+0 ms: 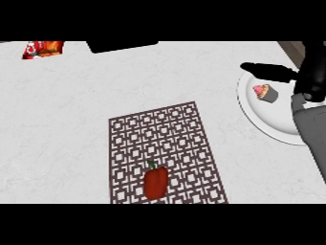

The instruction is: Pick the cupcake from the placemat and place it in the plate

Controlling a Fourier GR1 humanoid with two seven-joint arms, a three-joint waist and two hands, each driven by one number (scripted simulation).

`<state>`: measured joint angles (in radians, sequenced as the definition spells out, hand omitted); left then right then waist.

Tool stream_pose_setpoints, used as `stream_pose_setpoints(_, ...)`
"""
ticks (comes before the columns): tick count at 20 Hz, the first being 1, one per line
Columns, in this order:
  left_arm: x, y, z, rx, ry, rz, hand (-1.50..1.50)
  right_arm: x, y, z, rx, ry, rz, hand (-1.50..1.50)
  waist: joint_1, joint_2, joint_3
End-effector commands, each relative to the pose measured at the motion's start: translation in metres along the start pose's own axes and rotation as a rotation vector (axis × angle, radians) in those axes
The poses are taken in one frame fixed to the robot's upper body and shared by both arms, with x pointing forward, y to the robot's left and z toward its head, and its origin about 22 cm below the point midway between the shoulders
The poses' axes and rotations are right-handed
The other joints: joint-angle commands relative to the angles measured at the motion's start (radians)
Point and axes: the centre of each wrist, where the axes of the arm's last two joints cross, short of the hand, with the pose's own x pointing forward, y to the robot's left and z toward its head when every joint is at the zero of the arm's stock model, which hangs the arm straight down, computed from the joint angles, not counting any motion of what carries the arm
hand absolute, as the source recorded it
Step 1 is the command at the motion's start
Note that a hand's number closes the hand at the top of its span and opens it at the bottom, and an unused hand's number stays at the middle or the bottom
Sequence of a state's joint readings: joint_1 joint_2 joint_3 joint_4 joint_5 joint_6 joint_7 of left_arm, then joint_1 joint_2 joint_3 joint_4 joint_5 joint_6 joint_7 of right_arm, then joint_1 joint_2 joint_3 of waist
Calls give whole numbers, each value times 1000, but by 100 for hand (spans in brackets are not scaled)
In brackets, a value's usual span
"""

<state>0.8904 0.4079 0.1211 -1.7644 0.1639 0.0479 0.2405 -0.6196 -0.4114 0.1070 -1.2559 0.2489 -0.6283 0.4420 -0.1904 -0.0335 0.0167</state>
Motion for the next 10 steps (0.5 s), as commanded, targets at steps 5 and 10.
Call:
stream_pose_setpoints(5, 96, -35, -21, -96, -507, 160, 0, -12, -25, 3, 49, 7, -115, -150, -41, 5, -13)
stream_pose_setpoints(10, 96, -33, -21, -80, -501, 167, 0, -27, -44, 3, 59, -6, -122, -150, -55, 8, -13)
